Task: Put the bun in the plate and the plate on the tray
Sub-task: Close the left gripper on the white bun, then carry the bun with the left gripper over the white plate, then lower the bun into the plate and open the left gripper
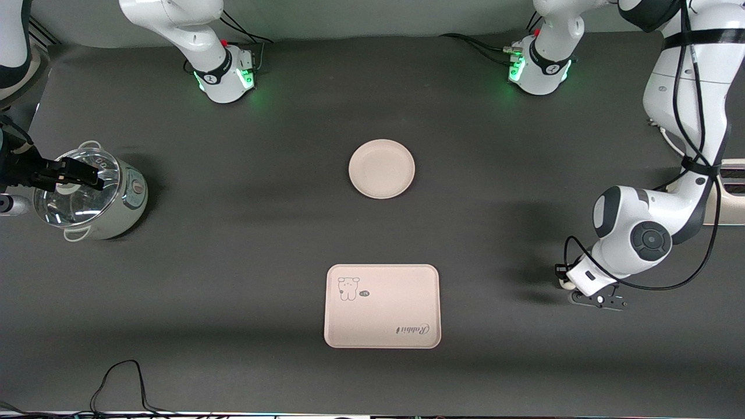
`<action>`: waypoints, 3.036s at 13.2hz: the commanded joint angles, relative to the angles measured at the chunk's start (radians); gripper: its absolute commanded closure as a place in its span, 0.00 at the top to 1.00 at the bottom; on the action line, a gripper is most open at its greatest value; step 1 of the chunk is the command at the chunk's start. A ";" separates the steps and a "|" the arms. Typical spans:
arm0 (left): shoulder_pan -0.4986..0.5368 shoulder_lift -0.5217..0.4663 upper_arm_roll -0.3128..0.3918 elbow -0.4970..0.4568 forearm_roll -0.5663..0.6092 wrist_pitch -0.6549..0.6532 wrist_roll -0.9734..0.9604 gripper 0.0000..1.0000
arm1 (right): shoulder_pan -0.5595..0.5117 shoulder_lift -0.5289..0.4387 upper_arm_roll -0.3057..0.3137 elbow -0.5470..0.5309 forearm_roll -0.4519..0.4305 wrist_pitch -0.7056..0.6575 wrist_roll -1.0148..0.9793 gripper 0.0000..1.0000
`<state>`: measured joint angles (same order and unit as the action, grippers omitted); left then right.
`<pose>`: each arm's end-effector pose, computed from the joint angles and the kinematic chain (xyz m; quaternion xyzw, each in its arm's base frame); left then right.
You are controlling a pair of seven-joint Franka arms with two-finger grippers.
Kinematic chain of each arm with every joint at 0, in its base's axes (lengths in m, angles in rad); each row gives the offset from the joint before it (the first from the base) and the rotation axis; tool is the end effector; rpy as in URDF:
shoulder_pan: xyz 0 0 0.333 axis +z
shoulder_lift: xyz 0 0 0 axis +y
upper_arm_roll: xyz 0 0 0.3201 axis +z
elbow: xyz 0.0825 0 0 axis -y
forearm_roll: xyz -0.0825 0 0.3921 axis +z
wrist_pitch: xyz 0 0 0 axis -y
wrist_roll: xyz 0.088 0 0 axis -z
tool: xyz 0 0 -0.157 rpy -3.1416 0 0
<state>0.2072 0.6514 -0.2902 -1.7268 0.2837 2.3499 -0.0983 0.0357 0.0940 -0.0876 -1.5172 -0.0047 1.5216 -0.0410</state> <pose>0.6783 -0.0327 0.1672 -0.9979 0.0636 -0.0057 0.0133 0.5801 -0.0289 0.5465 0.9990 -0.0054 -0.0449 0.0044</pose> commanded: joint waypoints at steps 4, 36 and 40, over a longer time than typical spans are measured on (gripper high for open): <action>-0.057 -0.243 -0.228 0.044 -0.069 -0.468 -0.338 0.00 | 0.009 -0.005 -0.006 -0.003 -0.017 -0.004 0.010 1.00; -0.626 0.063 -0.287 -0.037 0.057 -0.061 -1.169 0.66 | 0.009 -0.005 -0.006 -0.003 -0.017 -0.004 0.010 1.00; -0.626 0.062 -0.287 -0.037 0.058 -0.061 -1.169 0.76 | 0.010 -0.008 -0.004 -0.003 -0.015 -0.004 0.012 1.00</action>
<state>-0.4002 0.7388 -0.5941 -1.7456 0.3279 2.2756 -1.2404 0.0354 0.0941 -0.0885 -1.5193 -0.0047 1.5216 -0.0410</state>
